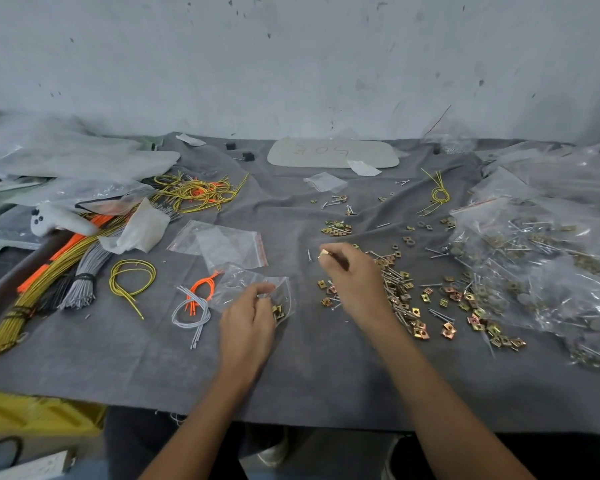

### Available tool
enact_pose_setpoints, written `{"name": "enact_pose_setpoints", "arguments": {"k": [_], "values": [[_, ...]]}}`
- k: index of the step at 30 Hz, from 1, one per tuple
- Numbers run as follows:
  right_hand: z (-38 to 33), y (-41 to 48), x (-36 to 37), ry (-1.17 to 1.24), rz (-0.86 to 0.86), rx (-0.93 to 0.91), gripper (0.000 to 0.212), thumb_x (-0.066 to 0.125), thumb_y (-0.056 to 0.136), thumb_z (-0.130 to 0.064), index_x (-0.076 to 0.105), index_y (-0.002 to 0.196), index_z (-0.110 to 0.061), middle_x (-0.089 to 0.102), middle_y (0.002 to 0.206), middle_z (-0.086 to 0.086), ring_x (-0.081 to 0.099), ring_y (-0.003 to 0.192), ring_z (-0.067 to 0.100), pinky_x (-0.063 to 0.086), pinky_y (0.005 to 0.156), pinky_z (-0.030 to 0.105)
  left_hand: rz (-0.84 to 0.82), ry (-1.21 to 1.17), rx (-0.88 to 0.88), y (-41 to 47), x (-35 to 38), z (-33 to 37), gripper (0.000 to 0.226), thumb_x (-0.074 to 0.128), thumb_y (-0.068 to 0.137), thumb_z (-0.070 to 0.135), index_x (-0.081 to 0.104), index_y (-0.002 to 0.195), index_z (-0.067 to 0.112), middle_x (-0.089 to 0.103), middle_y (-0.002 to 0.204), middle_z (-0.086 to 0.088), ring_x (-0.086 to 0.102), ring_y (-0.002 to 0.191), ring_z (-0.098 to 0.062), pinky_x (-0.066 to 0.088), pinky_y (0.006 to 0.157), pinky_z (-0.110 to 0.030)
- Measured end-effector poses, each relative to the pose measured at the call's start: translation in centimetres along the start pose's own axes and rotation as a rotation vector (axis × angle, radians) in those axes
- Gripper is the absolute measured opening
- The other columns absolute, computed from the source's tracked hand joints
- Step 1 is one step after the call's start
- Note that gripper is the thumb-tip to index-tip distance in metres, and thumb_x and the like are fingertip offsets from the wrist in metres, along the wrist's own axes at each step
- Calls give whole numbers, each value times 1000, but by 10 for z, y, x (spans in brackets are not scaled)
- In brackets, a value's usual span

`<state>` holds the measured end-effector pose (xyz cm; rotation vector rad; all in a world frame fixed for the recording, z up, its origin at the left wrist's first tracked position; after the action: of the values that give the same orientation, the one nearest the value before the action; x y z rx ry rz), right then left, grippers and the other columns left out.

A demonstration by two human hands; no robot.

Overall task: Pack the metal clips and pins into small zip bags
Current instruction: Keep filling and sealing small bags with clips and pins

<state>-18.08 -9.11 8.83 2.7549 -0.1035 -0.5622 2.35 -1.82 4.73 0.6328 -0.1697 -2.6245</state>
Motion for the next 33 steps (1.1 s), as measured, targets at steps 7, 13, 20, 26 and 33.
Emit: {"name": "enact_pose_setpoints", "arguments": {"k": [7, 13, 20, 26, 33], "values": [[-3, -59, 45, 147, 15, 40, 20, 69, 92, -18, 63, 111, -19, 69, 92, -10, 64, 85, 3, 51, 77, 20, -1, 25, 11, 0, 1, 0, 41, 40, 83, 27, 72, 109, 23, 73, 97, 7, 64, 92, -12, 52, 88, -39], [-8, -59, 44, 94, -34, 6, 14, 67, 92, -13, 71, 104, -18, 72, 92, -7, 65, 84, 5, 51, 77, 22, 5, 28, 9, 1, 1, -2, 41, 39, 83, 29, 72, 108, 23, 74, 100, 7, 65, 95, -15, 53, 90, -41], [-1, -60, 48, 96, -41, 79, 18, 76, 87, -23, 63, 97, -18, 68, 83, -10, 62, 78, 1, 48, 70, 16, 1, 24, 10, 2, 2, -3, 40, 40, 84, 28, 71, 108, 24, 74, 97, 3, 66, 94, -19, 53, 89, -45], [0, -61, 52, 8, -73, 56, 12, 74, 85, -17, 63, 86, -21, 64, 75, -14, 58, 73, -9, 40, 66, 6, -4, -21, -20, 2, 4, -10, 36, 41, 82, 32, 69, 105, 30, 74, 93, 3, 67, 92, -21, 55, 85, -51], [-7, -62, 56, 81, -118, -26, 11, 68, 92, -16, 72, 102, -20, 73, 94, -14, 65, 89, -2, 50, 79, 16, -16, -17, -21, 3, 7, -13, 35, 40, 82, 33, 67, 104, 32, 74, 93, 4, 68, 91, -21, 57, 81, -53]]}}
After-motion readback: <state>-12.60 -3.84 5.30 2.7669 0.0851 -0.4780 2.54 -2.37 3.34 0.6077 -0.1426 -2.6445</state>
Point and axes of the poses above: each hand's wrist, its own y-axis towards the middle knuckle, its own x-axis out of the palm, z = x × y, the point moved 9 cm from there along y, towards the middle knuckle
